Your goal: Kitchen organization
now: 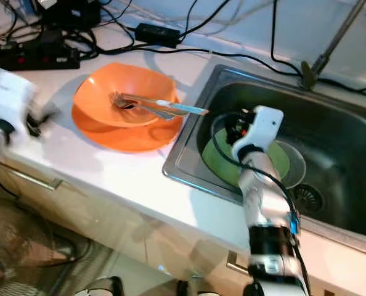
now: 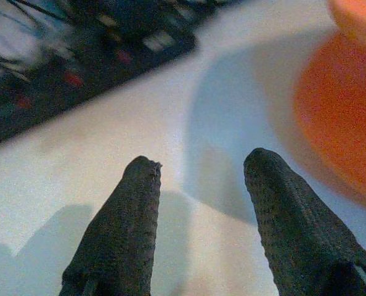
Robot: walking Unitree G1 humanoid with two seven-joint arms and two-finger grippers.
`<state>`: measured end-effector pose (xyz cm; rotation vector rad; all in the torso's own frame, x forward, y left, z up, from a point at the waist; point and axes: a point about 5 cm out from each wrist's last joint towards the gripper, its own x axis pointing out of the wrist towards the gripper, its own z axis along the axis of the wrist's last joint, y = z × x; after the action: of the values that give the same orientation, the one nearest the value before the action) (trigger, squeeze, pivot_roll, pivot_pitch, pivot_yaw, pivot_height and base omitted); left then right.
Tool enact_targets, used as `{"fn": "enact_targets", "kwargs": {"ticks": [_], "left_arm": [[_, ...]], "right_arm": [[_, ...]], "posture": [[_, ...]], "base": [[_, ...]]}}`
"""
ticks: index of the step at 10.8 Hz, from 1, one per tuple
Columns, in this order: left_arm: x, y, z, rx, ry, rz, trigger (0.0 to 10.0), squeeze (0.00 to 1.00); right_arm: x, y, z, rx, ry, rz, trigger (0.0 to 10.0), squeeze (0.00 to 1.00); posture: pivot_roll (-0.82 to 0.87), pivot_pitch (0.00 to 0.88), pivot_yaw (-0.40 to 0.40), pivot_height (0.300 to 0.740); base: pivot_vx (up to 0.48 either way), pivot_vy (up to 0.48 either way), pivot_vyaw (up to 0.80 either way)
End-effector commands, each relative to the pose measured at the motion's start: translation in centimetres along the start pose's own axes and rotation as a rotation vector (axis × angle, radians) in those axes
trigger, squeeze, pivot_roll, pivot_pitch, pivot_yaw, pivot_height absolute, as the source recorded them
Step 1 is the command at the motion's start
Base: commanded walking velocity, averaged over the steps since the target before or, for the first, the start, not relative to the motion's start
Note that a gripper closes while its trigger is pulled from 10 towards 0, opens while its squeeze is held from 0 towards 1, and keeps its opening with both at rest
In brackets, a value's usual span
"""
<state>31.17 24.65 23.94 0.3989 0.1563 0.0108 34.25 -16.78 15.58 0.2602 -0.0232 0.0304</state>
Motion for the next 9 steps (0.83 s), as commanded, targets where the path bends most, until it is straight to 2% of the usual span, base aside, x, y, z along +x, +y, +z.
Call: {"fn": "enact_targets", "kwargs": {"ticks": [1, 2, 3, 4, 5, 6, 7, 9], "left_arm": [[-0.3, 0.3, 1.0, -0.004, -0.076, 0.060, 10.0, 0.00], [-0.2, -0.9, 1.7, -0.046, -0.136, 0.046, 10.0, 0.00], [-0.2, -2.8, 2.3, -0.059, -0.184, -0.006, 10.0, 0.00], [-0.6, -4.1, 3.9, 0.004, -0.315, -0.053, 10.0, 0.00], [-1.1, -4.8, 6.4, 0.094, -0.473, -0.069, 10.0, 0.00], [-1.2, -5.2, 7.5, 0.137, -0.532, -0.078, 10.0, 0.00], [-1.6, -7.2, 9.1, 0.246, -0.629, -0.153, 10.0, 0.00], [-1.5, -10.8, 8.7, 0.309, -0.660, -0.298, 10.0, 0.00]], "right_arm": [[0.1, -0.5, 0.2, -0.007, -0.012, -0.024, 10.0, 0.00], [0.3, -0.6, 0.3, -0.006, -0.013, -0.035, 10.0, 0.00], [0.5, -0.6, 0.3, -0.006, -0.016, -0.038, 10.0, 0.00], [0.5, -0.8, 0.3, -0.007, -0.016, -0.045, 10.0, 0.00], [0.4, -1.3, 0.0, -0.014, -0.007, -0.065, 10.0, 0.00], [0.3, -1.6, -0.1, -0.015, -0.006, -0.083, 10.0, 0.00], [0.3, -2.4, -0.1, -0.016, -0.009, -0.126, 10.0, 0.00], [0.2, -4.3, 0.2, -0.023, -0.017, -0.200, 10.0, 0.00]], "posture": [[0.07, 0.094, -0.117, 0.740], [0.07, 0.091, -0.121, 0.740], [0.07, 0.090, -0.122, 0.740], [0.06, 0.090, -0.121, 0.740], [0.06, 0.088, -0.122, 0.740], [0.06, 0.083, -0.122, 0.740], [0.06, 0.075, -0.120, 0.740], [0.05, 0.063, -0.116, 0.740]], "base": [[0.000, 0.000, 0.00], [0.000, 0.000, 0.00], [0.000, 0.000, 0.00], [0.000, 0.000, 0.00], [0.000, 0.000, 0.00], [0.000, 0.000, 0.00], [0.000, 0.000, 0.00], [0.000, 0.000, 0.00]]}}
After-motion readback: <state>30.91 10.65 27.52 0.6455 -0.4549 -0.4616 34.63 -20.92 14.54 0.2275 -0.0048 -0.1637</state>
